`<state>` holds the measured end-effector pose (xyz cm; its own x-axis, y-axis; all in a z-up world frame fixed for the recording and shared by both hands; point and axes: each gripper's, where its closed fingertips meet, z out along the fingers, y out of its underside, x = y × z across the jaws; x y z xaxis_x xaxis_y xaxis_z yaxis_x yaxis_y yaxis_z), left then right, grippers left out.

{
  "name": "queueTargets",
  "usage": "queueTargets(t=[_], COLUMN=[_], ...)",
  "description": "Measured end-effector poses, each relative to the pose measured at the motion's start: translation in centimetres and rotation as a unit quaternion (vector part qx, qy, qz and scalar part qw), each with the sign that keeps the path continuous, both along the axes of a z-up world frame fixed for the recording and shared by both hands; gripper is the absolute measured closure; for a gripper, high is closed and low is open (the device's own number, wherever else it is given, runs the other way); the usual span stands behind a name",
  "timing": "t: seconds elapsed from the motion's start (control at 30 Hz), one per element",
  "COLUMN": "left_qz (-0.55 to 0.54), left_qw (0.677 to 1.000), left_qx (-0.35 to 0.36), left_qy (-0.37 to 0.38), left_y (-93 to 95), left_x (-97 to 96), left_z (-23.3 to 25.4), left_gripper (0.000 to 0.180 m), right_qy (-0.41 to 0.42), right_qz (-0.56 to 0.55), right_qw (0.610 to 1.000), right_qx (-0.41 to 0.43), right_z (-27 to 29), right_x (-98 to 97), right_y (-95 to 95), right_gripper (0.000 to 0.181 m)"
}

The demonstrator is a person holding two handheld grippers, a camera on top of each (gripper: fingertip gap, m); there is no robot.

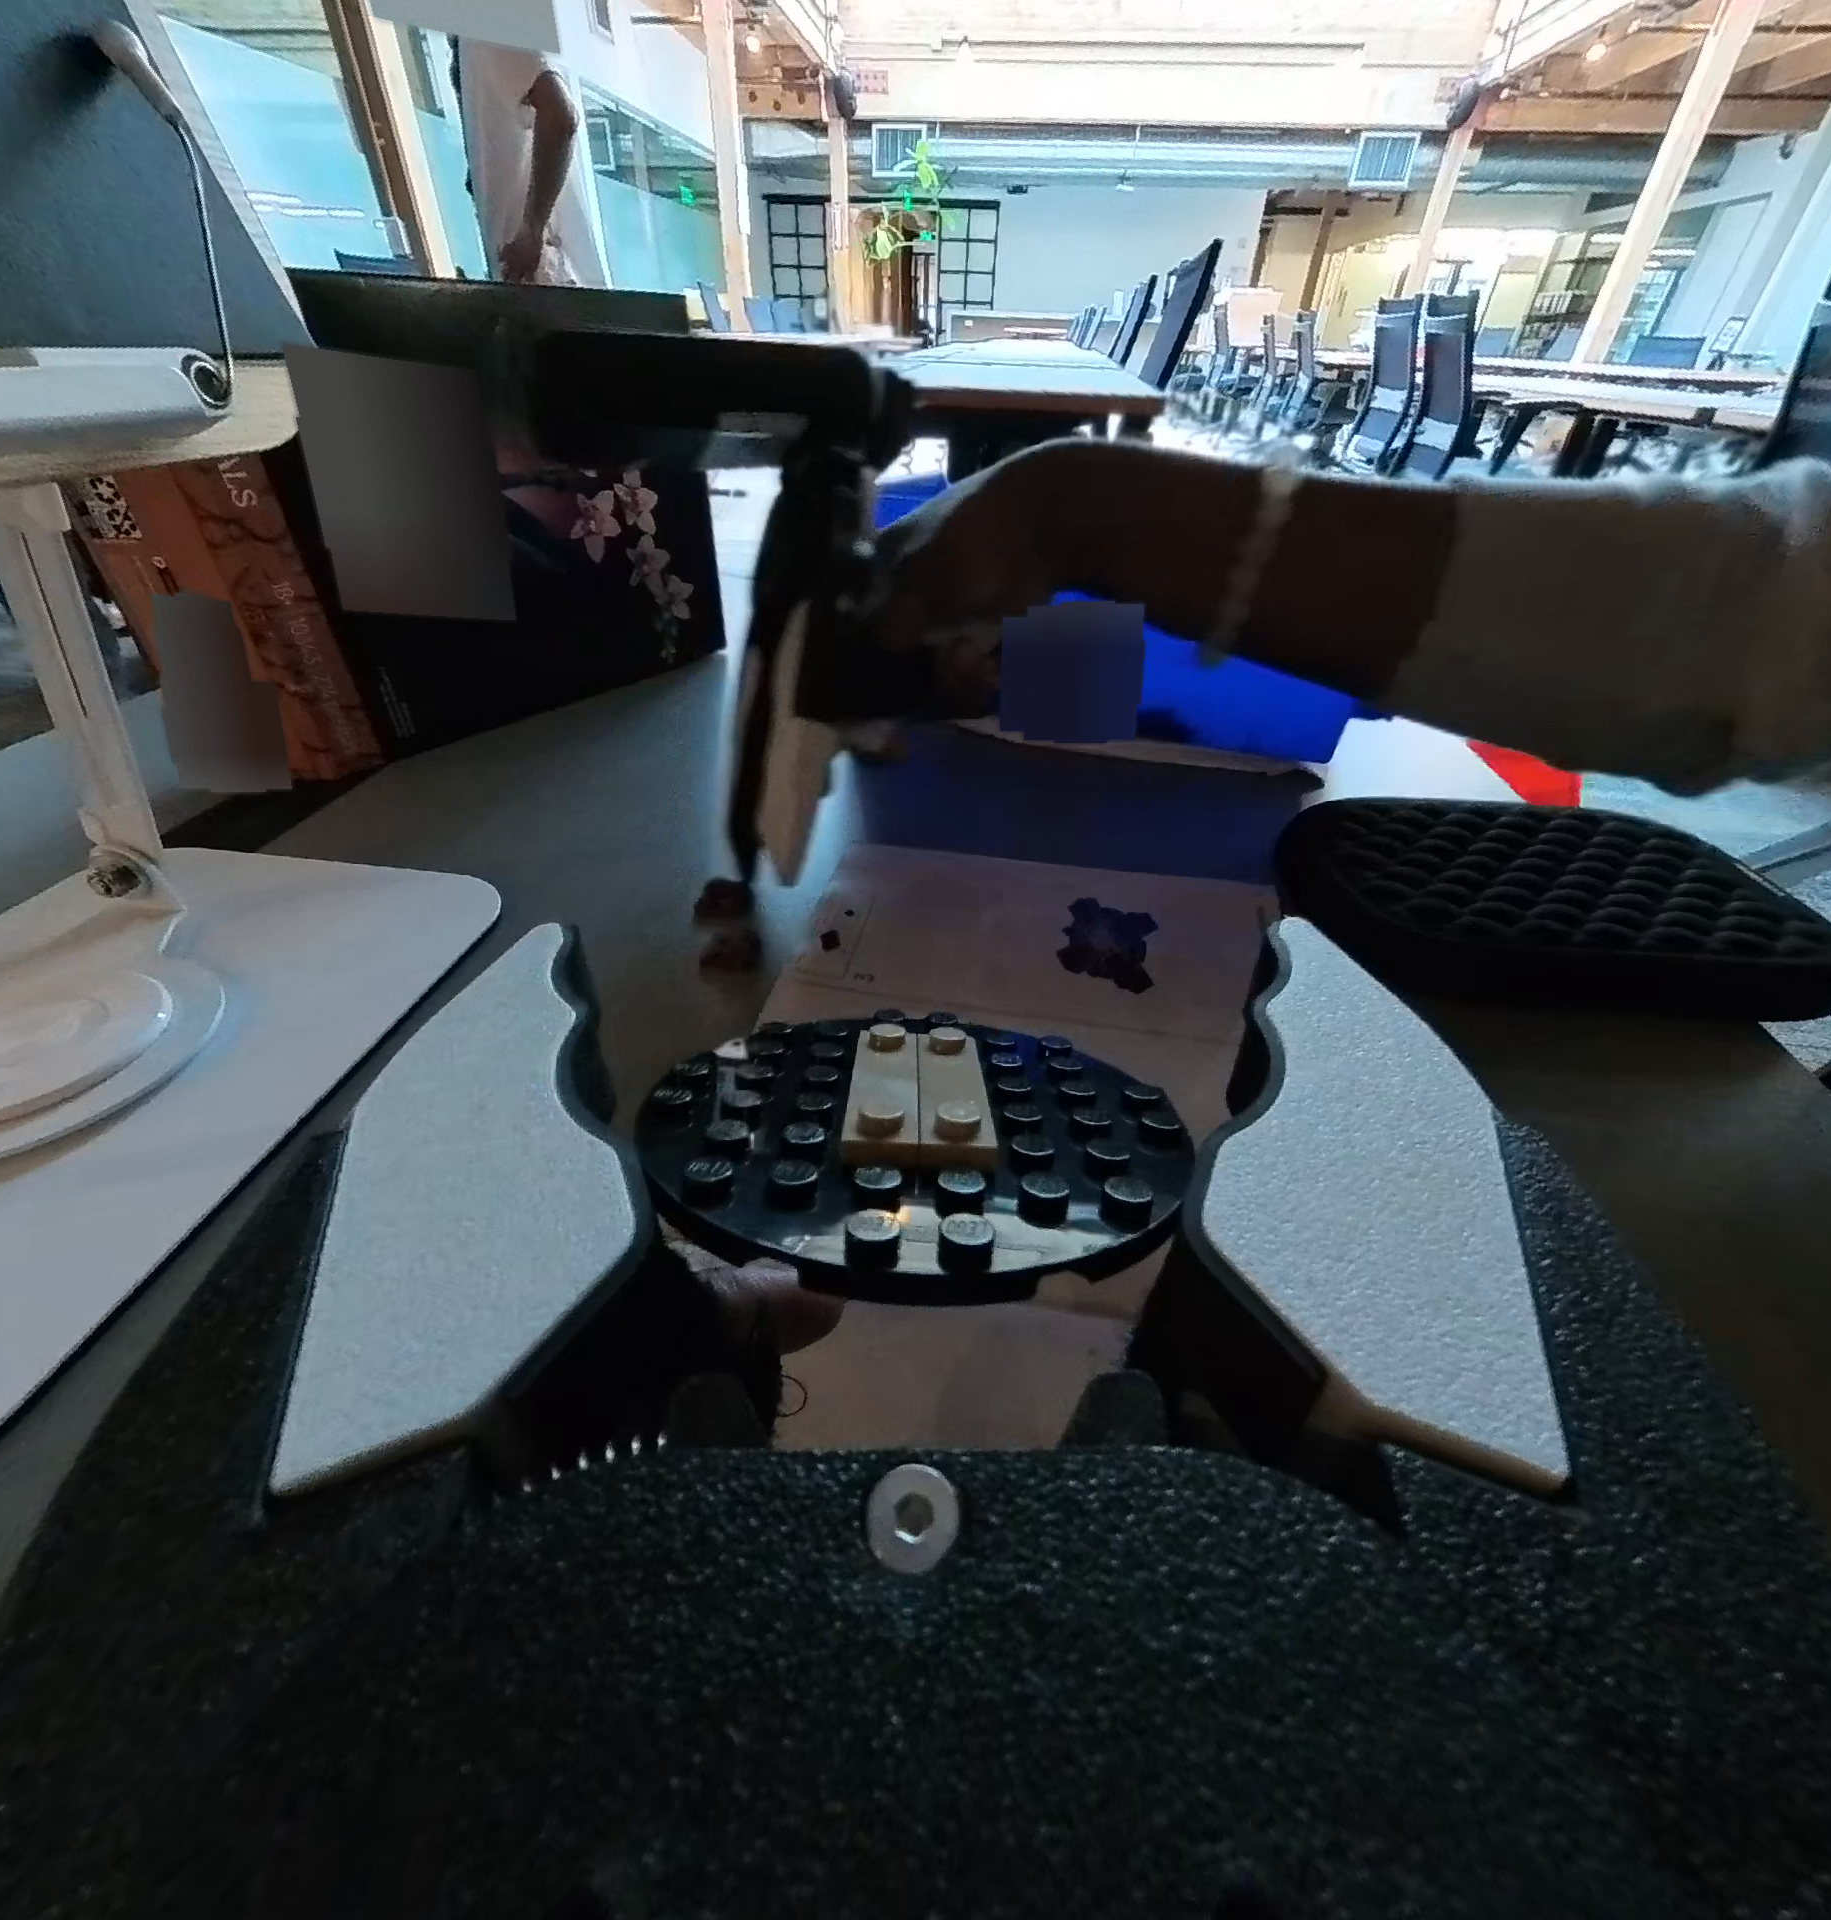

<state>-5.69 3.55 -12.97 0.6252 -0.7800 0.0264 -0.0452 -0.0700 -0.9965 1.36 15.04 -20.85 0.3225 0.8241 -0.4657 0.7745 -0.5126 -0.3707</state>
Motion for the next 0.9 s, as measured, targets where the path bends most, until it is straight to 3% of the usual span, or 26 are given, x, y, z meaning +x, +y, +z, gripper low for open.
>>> queueTargets(t=[0.13, 0.23, 0.33, 0.47, 0.67, 0.77, 0.9], left_qz=[-0.001, -0.003, -0.002, 0.000, -0.001, 0.000, 0.000], left_qw=[1.000, 1.000, 1.000, 1.000, 1.000, 1.000, 1.000], left_qx=[0.000, -0.002, -0.003, -0.003, -0.002, -0.002, -0.002], left_qy=[0.001, 0.006, 0.011, 0.009, 0.009, 0.006, 0.005], left_y=[-0.1, -0.1, -0.1, -0.1, 0.1, 0.1, 0.0], left_x=[0.0, 0.2, 0.3, 0.1, 0.1, 0.0, 0.0], left_z=[-0.1, -0.2, -0.4, -0.3, -0.3, -0.3, -0.2], left_gripper=[0.063, 0.063, 0.063, 0.063, 0.063, 0.063, 0.063], right_qy=[0.029, 0.090, 0.068, 0.056, 0.044, 0.042, -0.002], right_qz=[-0.062, -0.052, 0.038, 0.176, 0.203, 0.187, 0.100], right_qw=[0.998, 0.991, 0.978, 0.929, 0.939, 0.945, 0.964], right_qx=[-0.006, 0.083, 0.191, 0.322, 0.275, 0.265, 0.245], right_z=[1.3, 2.9, 2.0, 1.0, -0.6, -0.8, -0.8], right_x=[1.0, 0.4, 0.4, 0.0, -0.6, -0.7, -0.4], right_y=[-1.0, 1.0, 2.2, 1.9, 2.1, 2.7, 2.2], right_gripper=[0.138, 0.151, 0.156, 0.150, 0.146, 0.165, 0.166])
